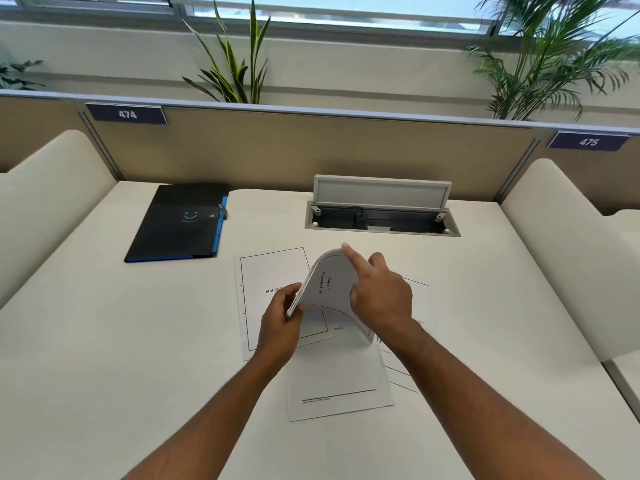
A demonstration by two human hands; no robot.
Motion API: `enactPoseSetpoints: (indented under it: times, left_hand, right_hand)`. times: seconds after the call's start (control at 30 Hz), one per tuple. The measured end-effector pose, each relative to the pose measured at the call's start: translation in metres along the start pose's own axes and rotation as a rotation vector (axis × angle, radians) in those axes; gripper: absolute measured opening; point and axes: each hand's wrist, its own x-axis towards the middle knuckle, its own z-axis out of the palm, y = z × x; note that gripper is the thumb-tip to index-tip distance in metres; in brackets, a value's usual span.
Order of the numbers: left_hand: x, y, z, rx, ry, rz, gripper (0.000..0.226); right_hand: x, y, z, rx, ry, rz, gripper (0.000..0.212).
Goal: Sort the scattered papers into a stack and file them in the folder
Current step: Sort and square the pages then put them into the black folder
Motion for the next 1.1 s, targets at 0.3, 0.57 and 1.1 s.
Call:
enactPoseSetpoints:
  times: [0.3,0.57,1.1]
  left_hand:
    - [0.002,-0.009,-0.006,0.018,0.111,-0.016,0.033]
    - [0.006,-0.01,-0.001,0.069,0.105,-0.105,0.04]
    - [-0.01,-0.022,0.006,0.042,0.111,-0.146,0.027]
  right_hand:
    - [-0.02,0.054,0.037,1.07,0.023,0.376,0.066]
    - [-0.027,0.046,0.066,0.913,-0.031,0.404,0.017]
    - [-0.053,0.051,0.084,0.977,-0.055,0.543,0.029]
